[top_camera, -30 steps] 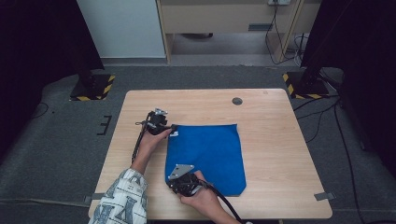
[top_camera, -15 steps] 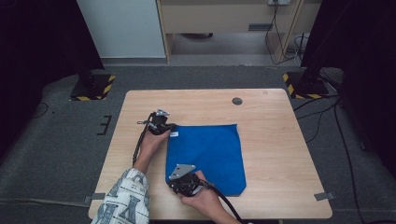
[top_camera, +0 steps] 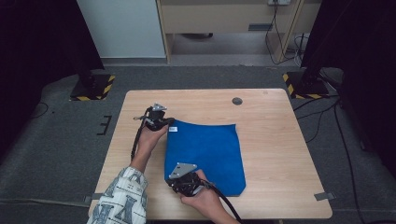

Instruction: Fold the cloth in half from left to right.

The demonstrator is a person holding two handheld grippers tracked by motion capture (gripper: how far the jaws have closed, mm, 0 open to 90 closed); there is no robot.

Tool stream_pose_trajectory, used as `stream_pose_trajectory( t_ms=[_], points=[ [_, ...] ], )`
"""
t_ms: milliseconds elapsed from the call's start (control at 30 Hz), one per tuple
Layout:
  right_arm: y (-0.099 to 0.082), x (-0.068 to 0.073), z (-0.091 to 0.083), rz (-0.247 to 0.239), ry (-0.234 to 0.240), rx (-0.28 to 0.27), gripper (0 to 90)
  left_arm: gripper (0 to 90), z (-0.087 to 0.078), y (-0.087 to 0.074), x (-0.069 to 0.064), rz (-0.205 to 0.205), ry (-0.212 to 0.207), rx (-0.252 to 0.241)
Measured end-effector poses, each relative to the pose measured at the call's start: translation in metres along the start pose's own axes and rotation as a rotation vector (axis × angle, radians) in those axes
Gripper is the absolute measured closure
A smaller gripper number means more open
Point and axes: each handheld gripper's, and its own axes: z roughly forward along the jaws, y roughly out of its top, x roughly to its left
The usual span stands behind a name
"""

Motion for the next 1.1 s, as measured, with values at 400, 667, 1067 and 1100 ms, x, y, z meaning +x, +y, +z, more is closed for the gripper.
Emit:
stream_pose_trajectory(
  t_ms=[400, 667, 1067, 1100],
  points=[
    [0.011, 0.007, 0.0, -0.005, -0.006, -0.026, 86.4, 88.1, -0.01, 0.002, 0.008, -0.007, 0.024, -0.006],
    [0.017, 0.012, 0.005, 0.0, -0.012, -0.028, 86.4, 88.1, -0.018, 0.0, 0.015, -0.015, 0.036, -0.009],
    [0.023, 0.017, 0.014, 0.003, -0.003, -0.029, 86.3, 88.1, -0.028, -0.003, 0.027, -0.026, 0.042, -0.021],
    [0.024, 0.018, 0.015, 0.002, -0.003, -0.029, 86.3, 88.1, -0.028, -0.003, 0.027, -0.026, 0.042, -0.021]
  ],
)
